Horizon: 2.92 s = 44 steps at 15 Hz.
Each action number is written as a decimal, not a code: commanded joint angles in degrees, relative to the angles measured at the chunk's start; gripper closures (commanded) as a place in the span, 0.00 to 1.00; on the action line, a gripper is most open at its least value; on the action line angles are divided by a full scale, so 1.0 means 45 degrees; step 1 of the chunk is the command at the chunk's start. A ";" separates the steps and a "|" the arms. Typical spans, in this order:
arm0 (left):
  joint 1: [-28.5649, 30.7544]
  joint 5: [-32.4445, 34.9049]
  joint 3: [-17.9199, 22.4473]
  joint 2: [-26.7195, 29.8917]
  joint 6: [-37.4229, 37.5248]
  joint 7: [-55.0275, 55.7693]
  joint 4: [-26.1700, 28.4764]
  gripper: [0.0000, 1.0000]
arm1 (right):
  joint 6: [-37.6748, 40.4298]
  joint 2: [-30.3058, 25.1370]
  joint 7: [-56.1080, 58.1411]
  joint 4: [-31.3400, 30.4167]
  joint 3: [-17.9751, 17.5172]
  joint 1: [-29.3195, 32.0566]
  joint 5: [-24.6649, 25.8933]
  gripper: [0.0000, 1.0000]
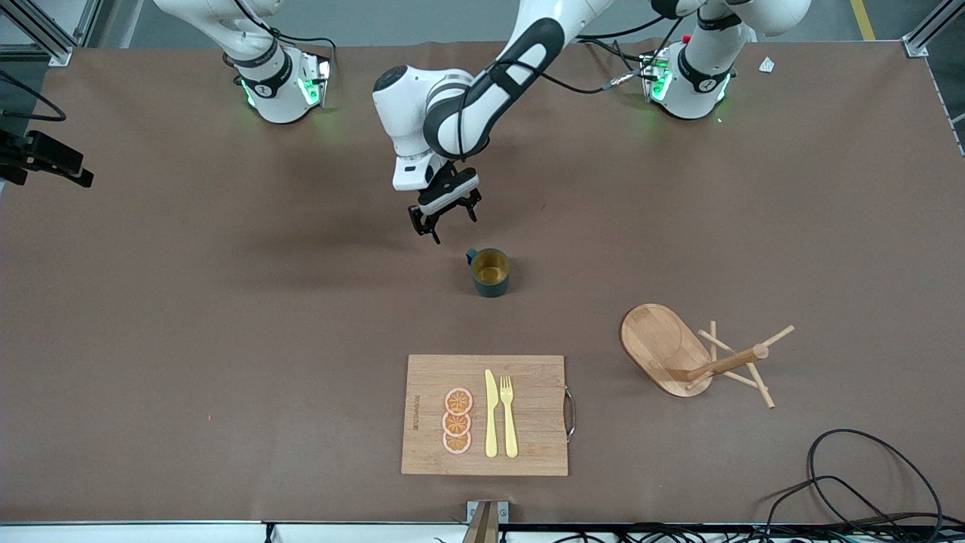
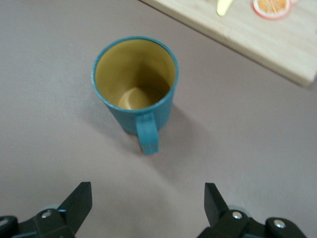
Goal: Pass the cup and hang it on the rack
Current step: 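Lower the left gripper and grasp the mug handle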
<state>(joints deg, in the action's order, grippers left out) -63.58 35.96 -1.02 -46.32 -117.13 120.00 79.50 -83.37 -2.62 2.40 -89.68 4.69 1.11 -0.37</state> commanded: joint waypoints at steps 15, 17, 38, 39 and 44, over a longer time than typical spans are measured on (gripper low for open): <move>-0.0871 0.2477 0.1360 -0.1619 0.0131 0.3391 -0.0792 0.32 | -0.0184 -0.0532 0.0170 -0.0461 -0.0086 0.0280 0.0141 0.00; -0.0871 0.2477 0.1360 -0.1600 0.0151 0.3314 -0.0772 0.40 | -0.0203 -0.0532 0.0170 -0.0441 -0.0086 0.0280 0.0141 0.00; -0.0793 0.2360 0.1340 -0.1835 0.0287 0.2434 -0.0753 0.64 | -0.0204 -0.0551 0.0209 -0.0285 -0.0144 0.0222 0.0454 0.00; -0.0793 0.2360 0.1340 -0.1835 0.0268 0.2434 -0.0753 0.64 | -0.0204 -0.0551 0.0209 -0.0285 -0.0144 0.0241 0.0454 0.00; -0.0754 0.2360 0.1340 -0.1854 0.0268 0.2220 -0.0753 0.77 | -0.0204 -0.0571 0.0209 -0.0285 -0.0125 0.0241 0.0454 0.00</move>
<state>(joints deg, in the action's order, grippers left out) -66.99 45.88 4.82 -54.27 -116.59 131.45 77.00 -84.24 -3.48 2.78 -89.66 4.73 1.53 0.94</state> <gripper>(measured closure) 0.736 0.000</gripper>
